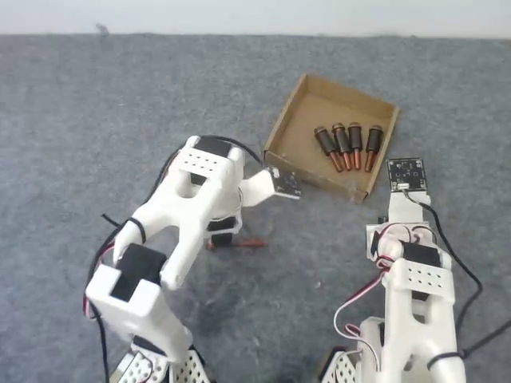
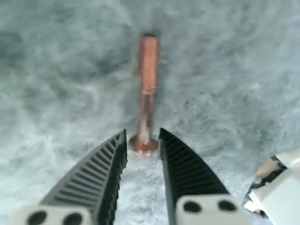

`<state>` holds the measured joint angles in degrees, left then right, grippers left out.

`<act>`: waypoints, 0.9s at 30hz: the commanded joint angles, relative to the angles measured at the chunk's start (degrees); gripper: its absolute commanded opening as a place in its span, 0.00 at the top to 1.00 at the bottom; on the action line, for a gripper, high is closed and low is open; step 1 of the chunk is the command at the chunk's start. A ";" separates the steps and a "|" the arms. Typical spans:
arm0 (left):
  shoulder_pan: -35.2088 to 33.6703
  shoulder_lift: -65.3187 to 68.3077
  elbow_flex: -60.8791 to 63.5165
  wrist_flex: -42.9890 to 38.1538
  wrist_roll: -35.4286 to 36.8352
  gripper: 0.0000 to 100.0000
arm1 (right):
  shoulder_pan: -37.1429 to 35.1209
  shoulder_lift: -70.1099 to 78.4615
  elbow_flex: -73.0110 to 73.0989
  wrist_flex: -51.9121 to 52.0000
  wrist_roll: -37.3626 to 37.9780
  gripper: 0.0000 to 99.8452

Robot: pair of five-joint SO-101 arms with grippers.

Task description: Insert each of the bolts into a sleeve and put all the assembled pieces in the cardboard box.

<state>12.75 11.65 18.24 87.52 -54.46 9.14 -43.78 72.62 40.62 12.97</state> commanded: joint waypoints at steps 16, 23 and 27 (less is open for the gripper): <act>7.91 -24.09 13.49 -4.84 28.04 0.99 | -0.66 -2.24 0.44 -2.77 0.88 0.99; 9.49 -30.59 25.45 -12.22 50.20 0.99 | -0.66 -2.33 0.44 -2.42 0.88 0.99; 5.71 -30.07 29.93 -19.87 62.07 0.99 | -0.66 -2.33 0.53 -2.24 0.88 0.99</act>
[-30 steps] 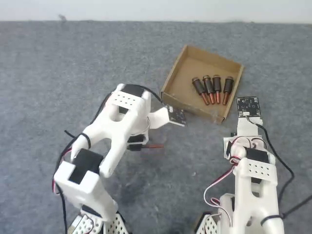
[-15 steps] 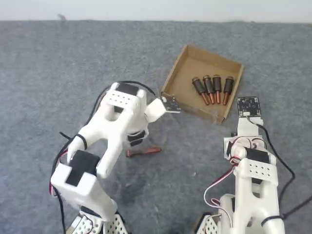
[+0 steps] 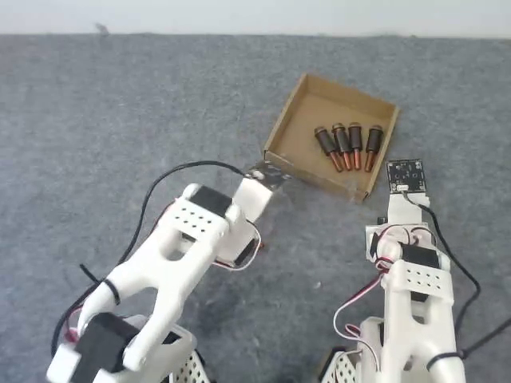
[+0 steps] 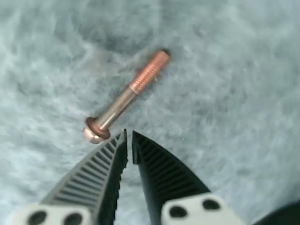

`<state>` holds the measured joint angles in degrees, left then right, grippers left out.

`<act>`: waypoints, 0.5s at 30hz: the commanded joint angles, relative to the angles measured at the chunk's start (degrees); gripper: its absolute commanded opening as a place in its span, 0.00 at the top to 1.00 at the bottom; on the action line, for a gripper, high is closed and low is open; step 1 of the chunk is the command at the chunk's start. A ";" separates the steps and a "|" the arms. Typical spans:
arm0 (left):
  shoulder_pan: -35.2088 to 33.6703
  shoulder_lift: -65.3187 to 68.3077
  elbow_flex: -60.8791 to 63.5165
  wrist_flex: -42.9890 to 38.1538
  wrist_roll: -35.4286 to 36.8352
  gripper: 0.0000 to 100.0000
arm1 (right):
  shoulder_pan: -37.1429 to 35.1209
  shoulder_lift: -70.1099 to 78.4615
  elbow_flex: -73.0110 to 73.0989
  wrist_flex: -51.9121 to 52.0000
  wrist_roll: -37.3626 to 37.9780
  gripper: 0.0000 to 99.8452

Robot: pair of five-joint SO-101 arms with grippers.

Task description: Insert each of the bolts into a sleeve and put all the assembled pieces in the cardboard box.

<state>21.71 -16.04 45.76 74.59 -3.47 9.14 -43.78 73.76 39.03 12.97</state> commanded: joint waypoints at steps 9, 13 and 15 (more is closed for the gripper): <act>-6.59 2.20 9.36 -15.12 19.87 0.99 | -0.66 -2.42 -0.53 -0.66 0.88 0.99; -6.68 8.79 6.55 -16.18 19.87 0.99 | -0.66 -2.42 -0.53 -0.66 0.88 0.99; -6.68 11.96 4.00 -15.03 19.87 0.99 | -0.66 -2.42 -0.53 -0.75 0.88 0.99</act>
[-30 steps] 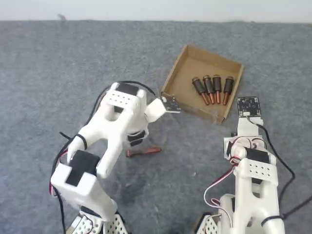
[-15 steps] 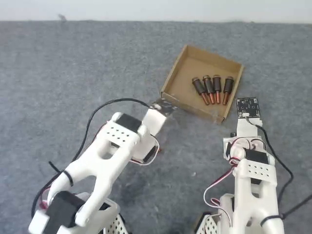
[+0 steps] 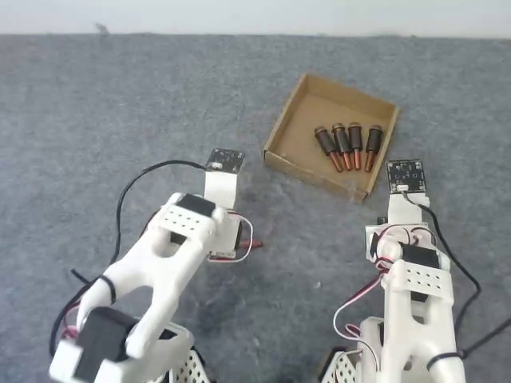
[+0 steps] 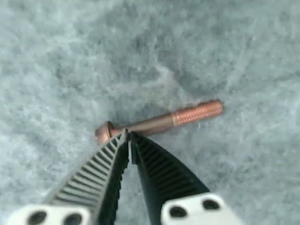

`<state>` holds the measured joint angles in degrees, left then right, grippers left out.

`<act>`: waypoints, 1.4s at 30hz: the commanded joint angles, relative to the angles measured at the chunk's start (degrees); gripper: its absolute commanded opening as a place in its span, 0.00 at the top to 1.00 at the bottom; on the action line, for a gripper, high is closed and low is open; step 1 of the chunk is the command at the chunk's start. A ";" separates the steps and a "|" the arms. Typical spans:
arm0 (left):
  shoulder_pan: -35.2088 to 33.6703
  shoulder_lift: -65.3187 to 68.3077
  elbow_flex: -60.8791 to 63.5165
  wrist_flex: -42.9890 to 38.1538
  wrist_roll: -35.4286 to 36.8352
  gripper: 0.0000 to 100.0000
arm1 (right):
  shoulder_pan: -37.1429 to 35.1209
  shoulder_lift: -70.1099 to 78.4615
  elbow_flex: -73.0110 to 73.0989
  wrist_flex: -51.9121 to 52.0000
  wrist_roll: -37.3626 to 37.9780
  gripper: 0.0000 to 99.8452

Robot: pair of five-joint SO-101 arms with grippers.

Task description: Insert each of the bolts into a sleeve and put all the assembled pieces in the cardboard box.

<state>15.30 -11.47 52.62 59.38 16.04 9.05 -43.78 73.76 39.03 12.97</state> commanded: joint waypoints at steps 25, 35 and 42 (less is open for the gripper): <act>0.18 -9.58 0.57 9.85 -8.97 0.98 | -2.15 -2.15 -0.44 -1.01 0.88 0.99; -0.26 8.09 -6.29 8.18 -12.57 0.99 | -2.07 -2.15 -0.44 -0.92 0.88 0.99; -0.26 6.86 -6.20 -0.09 0.26 0.99 | -2.07 -2.24 -0.44 -0.75 0.88 0.99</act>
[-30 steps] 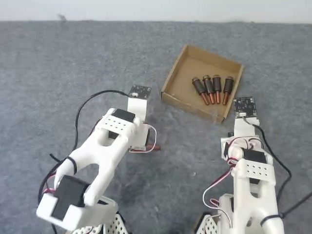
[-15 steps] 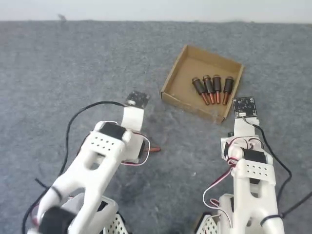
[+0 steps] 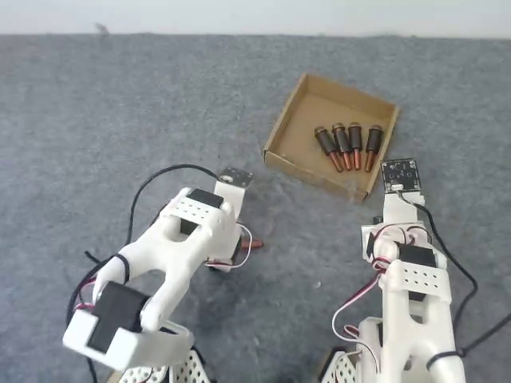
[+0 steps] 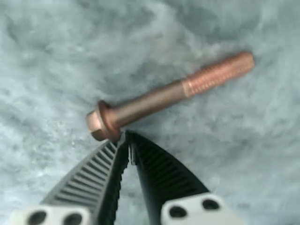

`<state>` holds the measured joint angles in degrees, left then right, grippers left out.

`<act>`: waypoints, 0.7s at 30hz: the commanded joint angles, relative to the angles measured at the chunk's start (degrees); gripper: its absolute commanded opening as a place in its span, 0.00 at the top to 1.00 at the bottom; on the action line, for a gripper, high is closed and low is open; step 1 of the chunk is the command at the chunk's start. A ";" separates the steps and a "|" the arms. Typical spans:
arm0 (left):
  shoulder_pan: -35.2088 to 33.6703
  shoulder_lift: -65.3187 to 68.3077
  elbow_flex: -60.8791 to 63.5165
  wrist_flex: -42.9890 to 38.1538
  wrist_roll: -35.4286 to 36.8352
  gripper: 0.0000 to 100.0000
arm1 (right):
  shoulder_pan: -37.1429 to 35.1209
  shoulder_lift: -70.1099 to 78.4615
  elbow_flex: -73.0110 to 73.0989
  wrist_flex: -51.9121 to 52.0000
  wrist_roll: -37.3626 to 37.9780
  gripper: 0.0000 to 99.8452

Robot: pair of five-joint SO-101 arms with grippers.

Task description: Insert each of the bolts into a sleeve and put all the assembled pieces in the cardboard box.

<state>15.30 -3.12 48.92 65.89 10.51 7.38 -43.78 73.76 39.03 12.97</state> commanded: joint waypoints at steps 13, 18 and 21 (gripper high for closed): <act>-0.09 -12.66 -1.80 -6.51 13.45 0.99 | -0.31 -2.42 -0.44 -0.48 0.88 0.99; -0.18 -13.36 1.63 -12.48 13.71 0.99 | -0.40 -2.33 -0.44 -0.48 0.88 0.99; 0.18 -11.69 2.95 -12.84 13.63 0.99 | -0.40 -2.24 -0.44 -0.48 0.97 0.99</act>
<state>15.21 -13.93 51.21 54.64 23.78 7.47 -43.78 73.76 39.03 12.97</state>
